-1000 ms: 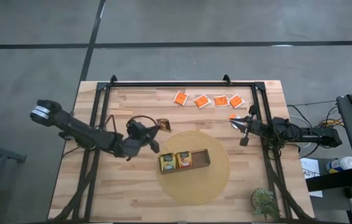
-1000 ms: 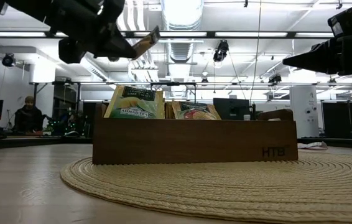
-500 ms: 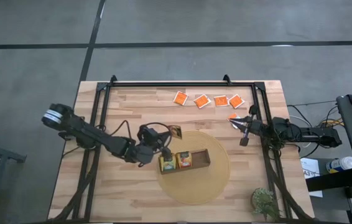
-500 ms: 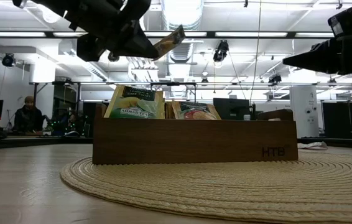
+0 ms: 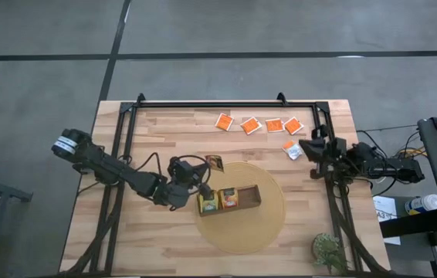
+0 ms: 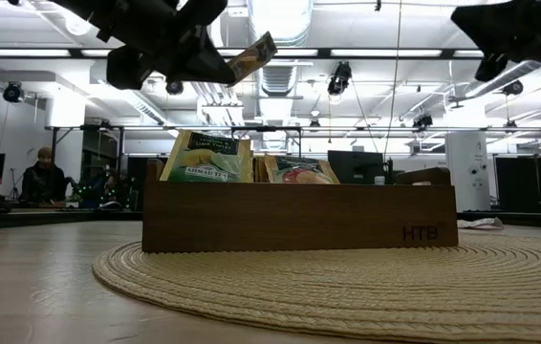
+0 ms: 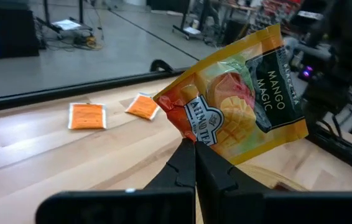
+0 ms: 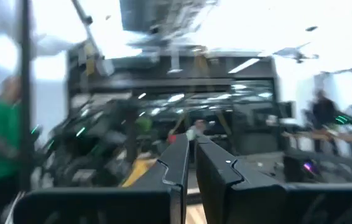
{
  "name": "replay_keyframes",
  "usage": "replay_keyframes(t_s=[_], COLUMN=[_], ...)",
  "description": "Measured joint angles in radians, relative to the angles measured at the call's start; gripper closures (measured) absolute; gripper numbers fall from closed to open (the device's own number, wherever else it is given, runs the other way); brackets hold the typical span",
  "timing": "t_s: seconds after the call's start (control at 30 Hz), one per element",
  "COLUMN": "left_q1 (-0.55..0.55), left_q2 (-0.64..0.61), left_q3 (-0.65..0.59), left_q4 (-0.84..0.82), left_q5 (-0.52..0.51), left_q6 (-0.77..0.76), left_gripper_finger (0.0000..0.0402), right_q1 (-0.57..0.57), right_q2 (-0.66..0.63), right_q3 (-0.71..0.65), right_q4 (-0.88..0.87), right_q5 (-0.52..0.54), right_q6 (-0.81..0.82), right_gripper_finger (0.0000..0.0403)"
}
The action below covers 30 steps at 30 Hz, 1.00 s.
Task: Pick & Place Tea
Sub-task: Put the yellow tea bag into the middle section of the wooden organizer
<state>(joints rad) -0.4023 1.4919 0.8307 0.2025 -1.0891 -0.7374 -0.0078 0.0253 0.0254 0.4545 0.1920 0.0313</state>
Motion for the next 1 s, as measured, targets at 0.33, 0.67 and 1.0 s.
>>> replay_keyframes(t_s=[0.33, 0.67, 1.0], left_q1=[0.004, 0.035, 0.076], left_q2=[0.028, 0.067, 0.060], left_q3=[0.001, 0.015, 0.020], left_q4=[0.018, 0.185, 0.232], left_q5=[-0.150, -0.161, -0.154], left_q6=[-0.012, 0.154, 0.292], left_gripper_finger=[0.0401, 0.0401, 0.0401], right_q1=[0.000, 0.001, 0.001], right_q2=[0.122, 0.367, 0.709], right_q3=[0.000, 0.056, 0.262], right_q4=[0.062, 0.170, 0.167], right_q5=[-0.053, 0.004, 0.022], right_q6=[-0.049, -0.145, -0.097], right_gripper_finger=[0.0376, 0.0339, 0.0175])
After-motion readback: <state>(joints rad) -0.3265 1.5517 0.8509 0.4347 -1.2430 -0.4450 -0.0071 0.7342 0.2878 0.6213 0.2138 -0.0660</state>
